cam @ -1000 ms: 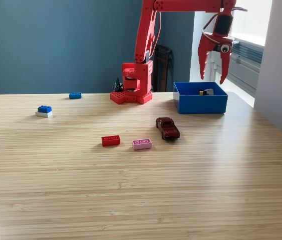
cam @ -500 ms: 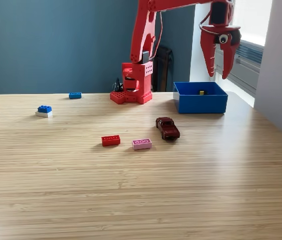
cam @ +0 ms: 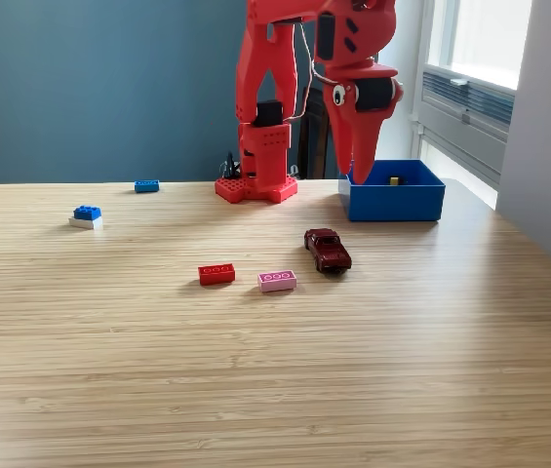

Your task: Grasp a lego block and put it in the bin.

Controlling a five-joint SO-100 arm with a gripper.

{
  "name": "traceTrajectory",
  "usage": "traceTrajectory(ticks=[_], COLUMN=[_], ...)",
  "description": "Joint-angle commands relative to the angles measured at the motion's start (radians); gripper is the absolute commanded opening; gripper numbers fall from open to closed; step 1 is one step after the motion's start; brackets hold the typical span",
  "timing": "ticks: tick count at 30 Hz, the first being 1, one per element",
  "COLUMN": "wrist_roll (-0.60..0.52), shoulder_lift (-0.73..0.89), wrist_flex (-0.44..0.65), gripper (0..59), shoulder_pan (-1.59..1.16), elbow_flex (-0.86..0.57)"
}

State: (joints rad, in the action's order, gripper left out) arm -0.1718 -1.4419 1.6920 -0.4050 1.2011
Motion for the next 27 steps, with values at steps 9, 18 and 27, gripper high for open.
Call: traceTrajectory(ticks=[9,18,27], wrist_roll=[-0.002,-0.002,0.008], shoulder_lift=[-0.086,-0.086,-0.086], wrist_flex=[-0.051,-0.072,-0.094], gripper=[14.4,14.8,13.9], shoulder_pan=[0.003,0.003,0.089], elbow_flex=[0.026,0.026,0.029])
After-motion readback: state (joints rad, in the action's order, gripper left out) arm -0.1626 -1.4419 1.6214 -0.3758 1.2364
